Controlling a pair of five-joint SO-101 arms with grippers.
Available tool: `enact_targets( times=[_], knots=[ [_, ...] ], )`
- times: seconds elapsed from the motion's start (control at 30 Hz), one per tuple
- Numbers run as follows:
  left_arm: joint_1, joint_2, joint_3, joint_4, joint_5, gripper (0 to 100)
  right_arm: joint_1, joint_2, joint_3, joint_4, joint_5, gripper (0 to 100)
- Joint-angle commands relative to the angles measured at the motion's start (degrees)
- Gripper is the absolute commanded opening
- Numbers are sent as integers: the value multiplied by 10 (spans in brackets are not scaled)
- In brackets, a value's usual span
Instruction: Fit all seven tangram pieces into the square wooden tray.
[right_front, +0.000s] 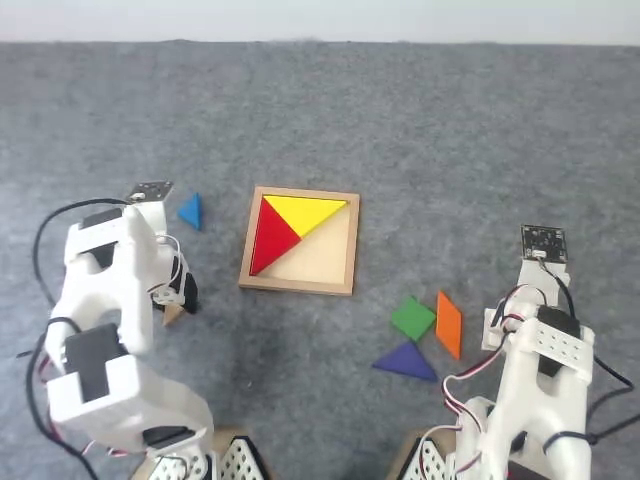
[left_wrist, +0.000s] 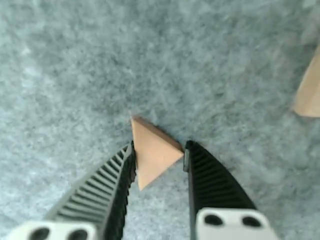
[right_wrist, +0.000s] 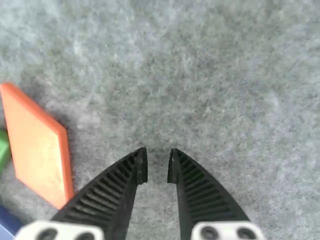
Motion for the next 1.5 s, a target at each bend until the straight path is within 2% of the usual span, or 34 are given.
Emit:
enact_targets(
  times=[0.0, 0.33, 0.5, 0.8, 0.93, 1.2, 1.47],
  knots=[
    [-5, -23, 13, 11, -8, 137, -1, 0, -5, -3, 8, 84],
    [-1, -265, 111, 25, -3, 137, -1, 0, -5, -3, 8, 84],
    [11, -316, 107, 64, -3, 137, -1, 0, -5, -3, 8, 84],
    [18, -316, 120, 58, 32, 141, -1, 0, -5, -3, 8, 84],
    [18, -310, 153, 14, 31, 141, -1, 0, -5, -3, 8, 84],
    [-4, -156, 137, -57, 33, 138, -1, 0, -5, -2, 8, 84],
    [-26, -58, 73, -38, 4, 137, -1, 0, -5, -2, 8, 84]
  ],
)
